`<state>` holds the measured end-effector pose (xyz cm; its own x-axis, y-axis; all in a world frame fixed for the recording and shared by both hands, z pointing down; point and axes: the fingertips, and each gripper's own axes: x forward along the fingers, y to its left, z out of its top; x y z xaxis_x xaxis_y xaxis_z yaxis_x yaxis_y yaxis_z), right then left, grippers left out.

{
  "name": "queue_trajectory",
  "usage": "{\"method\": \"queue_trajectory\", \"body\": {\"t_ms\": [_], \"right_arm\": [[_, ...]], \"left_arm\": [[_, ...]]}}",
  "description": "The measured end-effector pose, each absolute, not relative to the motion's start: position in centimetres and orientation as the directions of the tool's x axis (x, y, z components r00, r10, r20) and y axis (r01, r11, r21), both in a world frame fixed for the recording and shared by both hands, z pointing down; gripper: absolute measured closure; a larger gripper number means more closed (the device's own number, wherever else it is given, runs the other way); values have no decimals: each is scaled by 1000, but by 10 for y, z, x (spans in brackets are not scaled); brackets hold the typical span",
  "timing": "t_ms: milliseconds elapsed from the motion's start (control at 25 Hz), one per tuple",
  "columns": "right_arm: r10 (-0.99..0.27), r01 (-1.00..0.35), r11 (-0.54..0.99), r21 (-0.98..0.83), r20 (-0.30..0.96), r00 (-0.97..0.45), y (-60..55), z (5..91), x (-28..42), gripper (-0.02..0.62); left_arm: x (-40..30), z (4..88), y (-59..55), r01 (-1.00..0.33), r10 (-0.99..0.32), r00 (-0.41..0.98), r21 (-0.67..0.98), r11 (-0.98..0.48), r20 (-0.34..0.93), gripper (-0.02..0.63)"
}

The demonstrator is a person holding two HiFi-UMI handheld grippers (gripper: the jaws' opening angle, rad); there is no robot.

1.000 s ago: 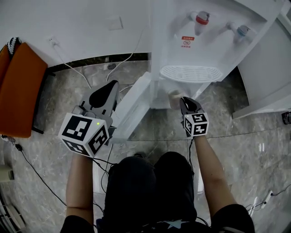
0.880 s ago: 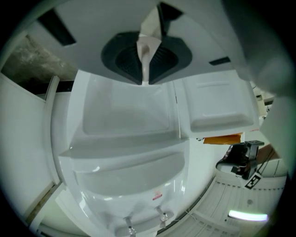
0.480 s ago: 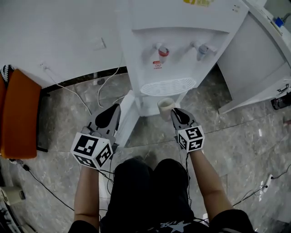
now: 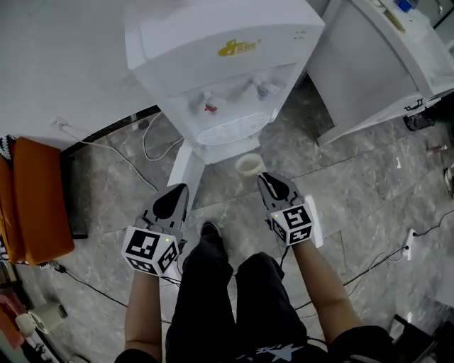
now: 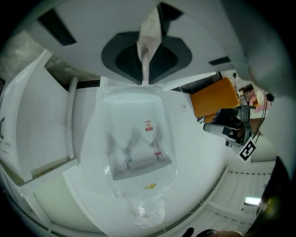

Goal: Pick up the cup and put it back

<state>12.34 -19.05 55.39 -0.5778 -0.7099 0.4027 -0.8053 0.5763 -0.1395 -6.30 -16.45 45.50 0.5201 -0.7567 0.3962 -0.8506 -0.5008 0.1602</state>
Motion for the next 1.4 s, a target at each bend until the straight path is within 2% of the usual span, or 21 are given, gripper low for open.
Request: {"method": "queue_trajectory", "body": {"t_ms": [760,1120,1400], "right_arm": [[-728,-801,583,-136,351,-589,-97,288,185,546],[-754,-812,567,-138,311,-579,-69,232,208,546],[-752,-813,564,-146,316,-578,-49,227,214,546]], "left_arm": [[-10,258,-58,-881,-774,470,176,-438,425,595],[10,219,-26,-889,-791,458,177,-423,407,595],[8,217,-2,-896,-795,443,182,-404,415,595]]}}
